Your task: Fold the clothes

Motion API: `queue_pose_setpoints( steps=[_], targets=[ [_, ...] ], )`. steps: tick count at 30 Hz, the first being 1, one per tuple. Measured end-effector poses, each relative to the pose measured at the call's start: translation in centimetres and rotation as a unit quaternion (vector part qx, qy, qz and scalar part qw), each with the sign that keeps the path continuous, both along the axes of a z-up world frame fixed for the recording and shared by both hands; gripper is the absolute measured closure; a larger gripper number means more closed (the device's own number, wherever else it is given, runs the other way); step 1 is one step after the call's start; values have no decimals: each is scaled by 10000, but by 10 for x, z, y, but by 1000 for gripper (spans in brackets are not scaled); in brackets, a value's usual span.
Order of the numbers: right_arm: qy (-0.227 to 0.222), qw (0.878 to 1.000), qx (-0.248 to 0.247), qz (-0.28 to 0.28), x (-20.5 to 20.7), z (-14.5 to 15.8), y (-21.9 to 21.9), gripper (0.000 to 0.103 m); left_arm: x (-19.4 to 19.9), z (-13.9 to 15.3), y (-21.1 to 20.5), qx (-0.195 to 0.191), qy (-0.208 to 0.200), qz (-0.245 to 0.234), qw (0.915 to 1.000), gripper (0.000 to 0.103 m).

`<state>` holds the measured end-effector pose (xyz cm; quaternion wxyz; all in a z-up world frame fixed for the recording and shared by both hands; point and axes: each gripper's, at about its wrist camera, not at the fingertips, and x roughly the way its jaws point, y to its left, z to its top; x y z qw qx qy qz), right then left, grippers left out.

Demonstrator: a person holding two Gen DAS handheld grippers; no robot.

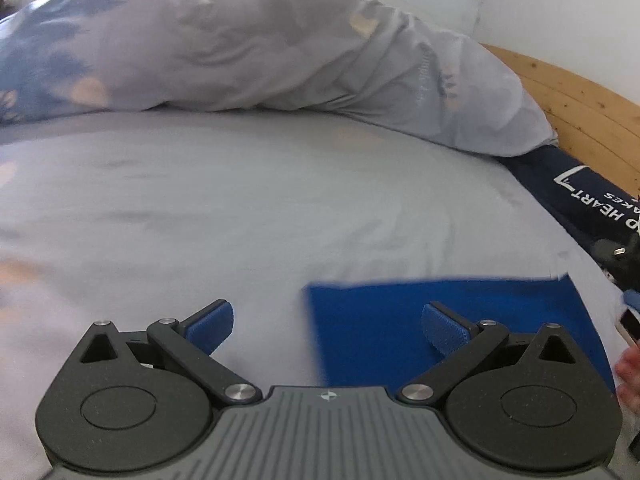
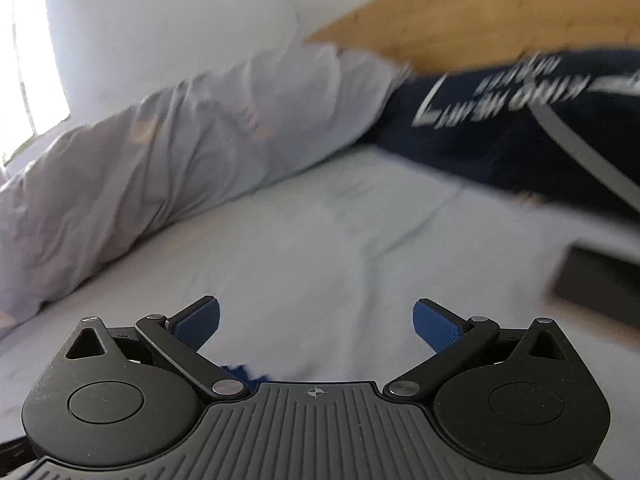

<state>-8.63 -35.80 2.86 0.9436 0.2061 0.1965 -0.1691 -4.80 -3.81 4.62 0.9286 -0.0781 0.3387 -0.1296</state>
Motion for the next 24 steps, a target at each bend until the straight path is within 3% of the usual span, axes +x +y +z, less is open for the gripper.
queue_pose_setpoints(
  steps=[4,7,11,15,21,24],
  targets=[
    [-263,9994,190,83,-49,14,3,0,-35,0,38,-481,324,165,9982,0],
    [-407,9983,389,162,-84,19,10,0,-53,-9,54,-1162,787,207,9899,0],
    [-479,9940,958,232,-121,13,16,0,-67,-21,50,-2049,1175,-166,9716,0],
    [-454,9872,1351,722,-141,8,23,0,-54,-39,35,-2908,1590,-497,9422,0],
    [-420,9840,762,1555,-169,19,56,0,-28,-52,30,-3553,1698,-49,9192,0],
    [-250,9798,25,1982,-171,23,86,0,-25,-57,36,-3880,1647,-125,9068,0]
  ],
)
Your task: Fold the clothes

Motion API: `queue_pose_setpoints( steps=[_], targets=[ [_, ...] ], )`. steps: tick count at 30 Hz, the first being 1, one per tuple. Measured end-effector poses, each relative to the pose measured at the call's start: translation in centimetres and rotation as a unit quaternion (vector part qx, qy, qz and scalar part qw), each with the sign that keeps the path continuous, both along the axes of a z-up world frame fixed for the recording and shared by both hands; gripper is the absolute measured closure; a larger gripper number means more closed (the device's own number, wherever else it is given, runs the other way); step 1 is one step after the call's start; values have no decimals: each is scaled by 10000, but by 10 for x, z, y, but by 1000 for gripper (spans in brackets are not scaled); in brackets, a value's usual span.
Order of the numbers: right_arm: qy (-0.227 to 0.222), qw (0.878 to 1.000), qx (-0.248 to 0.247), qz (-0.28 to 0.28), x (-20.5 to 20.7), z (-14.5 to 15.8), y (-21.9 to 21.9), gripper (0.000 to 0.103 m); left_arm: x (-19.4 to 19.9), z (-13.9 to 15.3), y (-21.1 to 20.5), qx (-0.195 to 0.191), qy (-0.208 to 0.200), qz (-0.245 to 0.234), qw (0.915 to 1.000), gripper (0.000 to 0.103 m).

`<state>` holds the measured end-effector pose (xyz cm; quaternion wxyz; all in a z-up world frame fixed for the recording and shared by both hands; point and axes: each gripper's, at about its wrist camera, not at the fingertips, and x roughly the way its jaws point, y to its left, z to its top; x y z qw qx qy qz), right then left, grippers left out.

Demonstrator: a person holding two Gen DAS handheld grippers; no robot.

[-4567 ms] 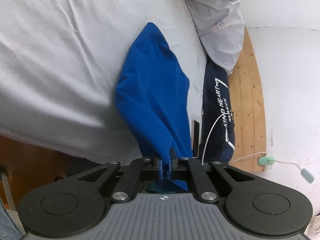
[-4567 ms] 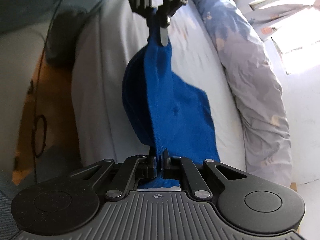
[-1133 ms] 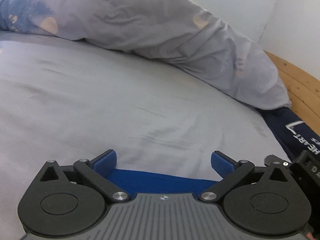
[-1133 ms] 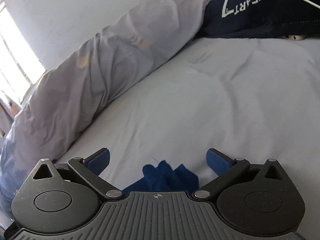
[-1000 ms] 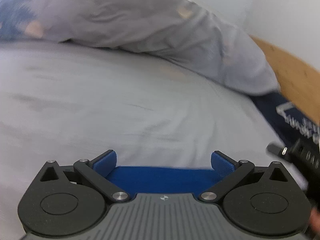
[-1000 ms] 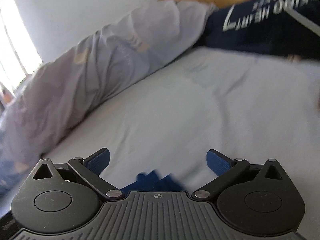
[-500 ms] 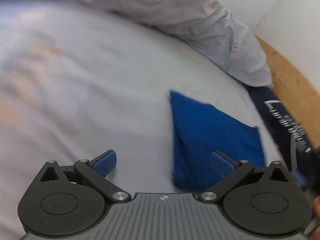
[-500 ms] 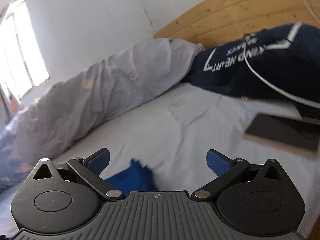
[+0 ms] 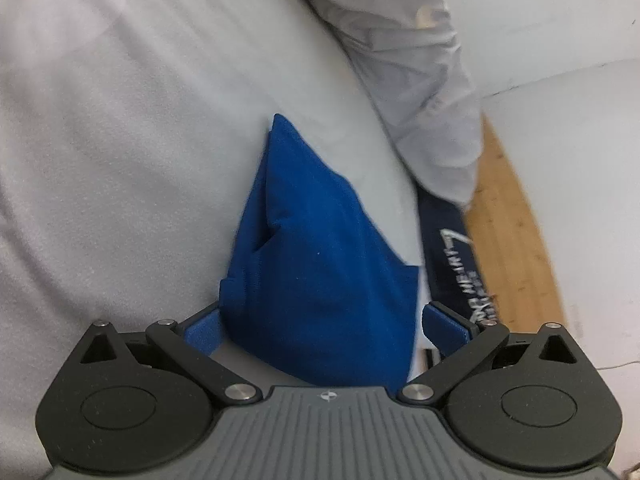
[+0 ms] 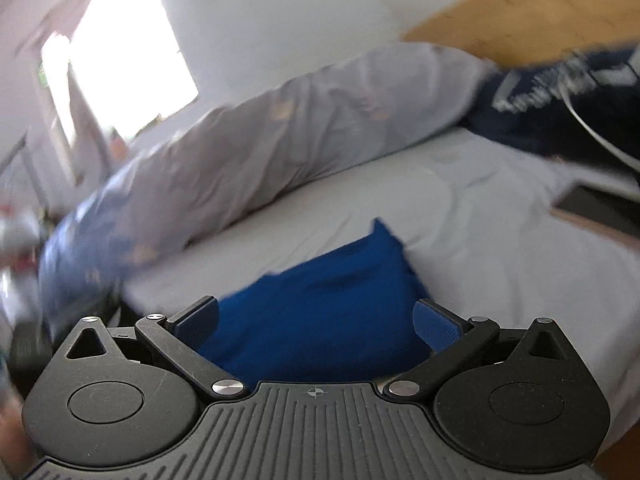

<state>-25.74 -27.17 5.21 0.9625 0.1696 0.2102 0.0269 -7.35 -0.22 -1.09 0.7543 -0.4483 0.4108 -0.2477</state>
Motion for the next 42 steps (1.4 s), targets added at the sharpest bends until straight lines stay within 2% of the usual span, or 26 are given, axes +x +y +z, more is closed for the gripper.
queue_pose_setpoints(
  steps=[2,4,9,11,15,20,22,24,25,26,28,29,32,35,39,42],
  targets=[
    [-7,9960,-816,360,3,-1,27,0,1,-3,4,-213,-15,16,9998,0],
    [-19,9844,-1625,680,6,-6,55,0,1,-4,6,-344,49,48,9994,0],
    [-143,9360,-3273,1290,20,-25,113,0,12,0,3,-572,49,-75,9983,0],
    [-190,9165,-3742,1402,25,-32,128,0,15,4,0,-662,-6,-128,9977,0],
    [-247,8877,-4347,1500,38,-44,149,0,14,4,-2,-806,23,-200,9965,0],
    [-547,8562,-4805,1817,39,-51,174,1,13,-2,4,-1030,281,-172,9941,0],
    [-545,8532,-4854,1829,41,-50,180,2,6,-6,10,-1141,359,-186,9926,0],
    [-542,8464,-4935,1927,43,-50,185,9,5,-6,12,-1168,351,-213,9923,0],
    [-511,8435,-4963,1990,44,-50,187,34,5,-7,13,-1180,339,-215,9922,0],
    [-445,8406,-4987,2065,45,-50,190,70,4,-7,15,-1191,329,-211,9921,0],
    [-334,8365,-5015,2182,46,-49,194,71,4,-8,20,-1163,356,-96,9925,0],
    [-331,8390,-4980,2169,45,-47,195,72,4,-10,22,-1137,380,-31,9928,0],
    [-349,8505,-4798,2125,39,-38,193,77,7,-14,26,-986,571,141,9934,0],
    [-379,8728,-4427,2021,35,-26,184,78,14,-15,18,-784,667,114,9946,0],
    [-447,8863,-4167,1970,26,-11,175,78,31,-15,-1,-718,703,-89,9949,0],
    [-468,8888,-4097,2000,17,-6,167,78,44,-17,-10,-790,753,-174,9939,0]
  ],
)
